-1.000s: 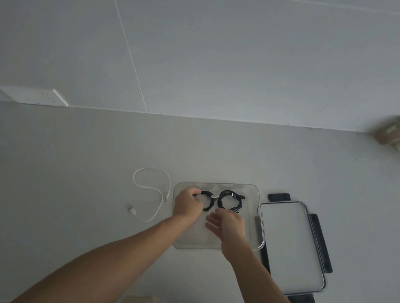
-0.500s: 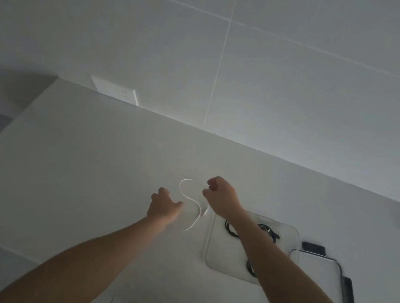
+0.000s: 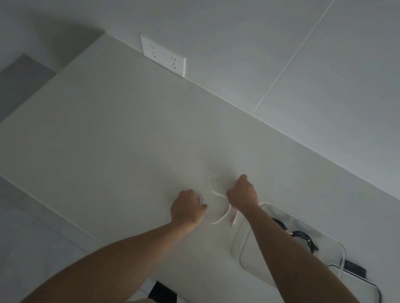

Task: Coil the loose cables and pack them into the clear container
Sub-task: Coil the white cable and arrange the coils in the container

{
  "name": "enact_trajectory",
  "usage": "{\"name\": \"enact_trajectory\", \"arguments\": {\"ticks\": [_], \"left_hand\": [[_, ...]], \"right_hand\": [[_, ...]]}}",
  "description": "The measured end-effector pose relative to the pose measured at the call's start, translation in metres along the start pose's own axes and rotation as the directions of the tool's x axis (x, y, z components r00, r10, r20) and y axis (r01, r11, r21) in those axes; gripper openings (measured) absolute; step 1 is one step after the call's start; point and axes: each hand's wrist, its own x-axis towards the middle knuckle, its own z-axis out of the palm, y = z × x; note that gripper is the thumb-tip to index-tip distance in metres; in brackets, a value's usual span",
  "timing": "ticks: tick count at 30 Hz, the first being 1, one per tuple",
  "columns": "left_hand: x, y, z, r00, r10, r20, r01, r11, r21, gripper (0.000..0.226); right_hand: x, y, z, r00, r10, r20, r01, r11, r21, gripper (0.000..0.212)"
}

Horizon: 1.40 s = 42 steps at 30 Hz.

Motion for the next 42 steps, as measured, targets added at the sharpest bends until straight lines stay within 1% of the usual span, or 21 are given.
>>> {"name": "enact_trajectory", "arguments": {"ticks": [2, 4, 7, 9, 10, 12, 14, 15, 17, 18, 20, 23, 25, 28, 31, 33, 35, 37, 39, 40, 42], "left_hand": [[0.002, 0.002, 0.002, 0.999, 0.031, 0.014, -0.031, 0.999, 0.024, 0.019], [0.003, 0.006, -0.002, 0.998, 0.064, 0.018, -0.064, 0.998, 0.011, 0.019], [0.002, 0.016, -0.018, 0.994, 0.099, 0.049, -0.089, 0.981, -0.175, 0.013], [-0.003, 0.030, -0.036, 0.994, 0.104, 0.045, -0.080, 0.925, -0.372, 0.009], [-0.008, 0.040, -0.049, 0.992, 0.118, 0.037, -0.085, 0.870, -0.486, 0.010], [-0.021, 0.061, -0.073, 0.985, 0.172, 0.018, -0.117, 0.742, -0.660, 0.015], [-0.038, 0.084, -0.097, 0.979, 0.203, -0.001, -0.140, 0.674, -0.726, 0.015], [-0.046, 0.095, -0.108, 0.975, 0.219, -0.020, -0.162, 0.654, -0.739, 0.015], [-0.058, 0.113, -0.127, 0.961, 0.278, -0.012, -0.185, 0.606, -0.774, 0.013], [-0.063, 0.120, -0.134, 0.949, 0.313, 0.025, -0.173, 0.588, -0.790, 0.015], [-0.071, 0.136, -0.142, 0.915, 0.374, 0.153, -0.101, 0.577, -0.810, 0.025], [-0.082, 0.155, -0.142, 0.833, 0.435, 0.341, 0.039, 0.571, -0.820, 0.043], [-0.091, 0.164, -0.138, 0.776, 0.454, 0.437, 0.103, 0.593, -0.799, 0.052], [-0.106, 0.179, -0.133, 0.716, 0.484, 0.503, 0.093, 0.647, -0.756, 0.057], [-0.122, 0.191, -0.129, 0.695, 0.505, 0.511, 0.032, 0.689, -0.724, 0.052], [-0.133, 0.198, -0.128, 0.697, 0.518, 0.496, -0.008, 0.698, -0.716, 0.049], [-0.143, 0.207, -0.129, 0.705, 0.535, 0.466, 0.022, 0.640, -0.768, 0.050], [-0.154, 0.219, -0.135, 0.706, 0.571, 0.419, 0.062, 0.540, -0.839, 0.051], [-0.165, 0.231, -0.143, 0.694, 0.618, 0.371, 0.076, 0.449, -0.890, 0.051], [-0.172, 0.236, -0.146, 0.687, 0.635, 0.353, 0.078, 0.419, -0.905, 0.050], [-0.185, 0.243, -0.151, 0.674, 0.662, 0.327, 0.073, 0.381, -0.922, 0.048]], "right_hand": [[-0.002, 0.002, 0.004, 0.998, -0.014, 0.059, 0.009, 0.997, 0.075, 0.035], [-0.012, 0.000, 0.004, 0.998, -0.039, 0.051, 0.033, 0.993, 0.111, 0.037], [-0.036, -0.005, 0.001, 0.986, -0.142, -0.084, 0.151, 0.982, 0.110, 0.038], [-0.054, -0.004, -0.003, 0.968, -0.226, -0.107, 0.245, 0.945, 0.216, 0.044], [-0.062, -0.003, -0.005, 0.965, -0.249, -0.079, 0.261, 0.919, 0.296, 0.045], [-0.078, -0.002, -0.012, 0.965, -0.260, 0.037, 0.206, 0.836, 0.508, 0.040], [-0.095, -0.002, -0.021, 0.953, -0.290, 0.091, 0.163, 0.742, 0.650, 0.033], [-0.104, -0.003, -0.027, 0.944, -0.322, 0.071, 0.187, 0.700, 0.689, 0.030], [-0.121, -0.005, -0.040, 0.931, -0.363, -0.032, 0.254, 0.584, 0.771, 0.027], [-0.129, -0.006, -0.047, 0.923, -0.374, -0.087, 0.289, 0.528, 0.799, 0.030], [-0.144, -0.007, -0.062, 0.904, -0.392, -0.173, 0.350, 0.443, 0.826, 0.030], [-0.158, -0.005, -0.084, 0.881, -0.414, -0.229, 0.384, 0.343, 0.858, 0.026], [-0.166, 0.001, -0.096, 0.876, -0.414, -0.248, 0.395, 0.323, 0.860, 0.026], [-0.174, 0.019, -0.111, 0.878, -0.417, -0.233, 0.391, 0.347, 0.853, 0.028], [-0.182, 0.039, -0.123, 0.864, -0.478, -0.157, 0.357, 0.365, 0.860, 0.027], [-0.186, 0.050, -0.129, 0.862, -0.493, -0.123, 0.325, 0.348, 0.879, 0.027], [-0.188, 0.062, -0.131, 0.865, -0.488, -0.115, 0.290, 0.300, 0.909, 0.029], [-0.187, 0.075, -0.129, 0.872, -0.470, -0.140, 0.297, 0.279, 0.913, 0.037], [-0.183, 0.086, -0.125, 0.871, -0.462, -0.166, 0.334, 0.310, 0.890, 0.047], [-0.181, 0.091, -0.124, 0.874, -0.452, -0.176, 0.347, 0.328, 0.879, 0.052], [-0.175, 0.097, -0.125, 0.889, -0.421, -0.179, 0.341, 0.348, 0.873, 0.054]]}}
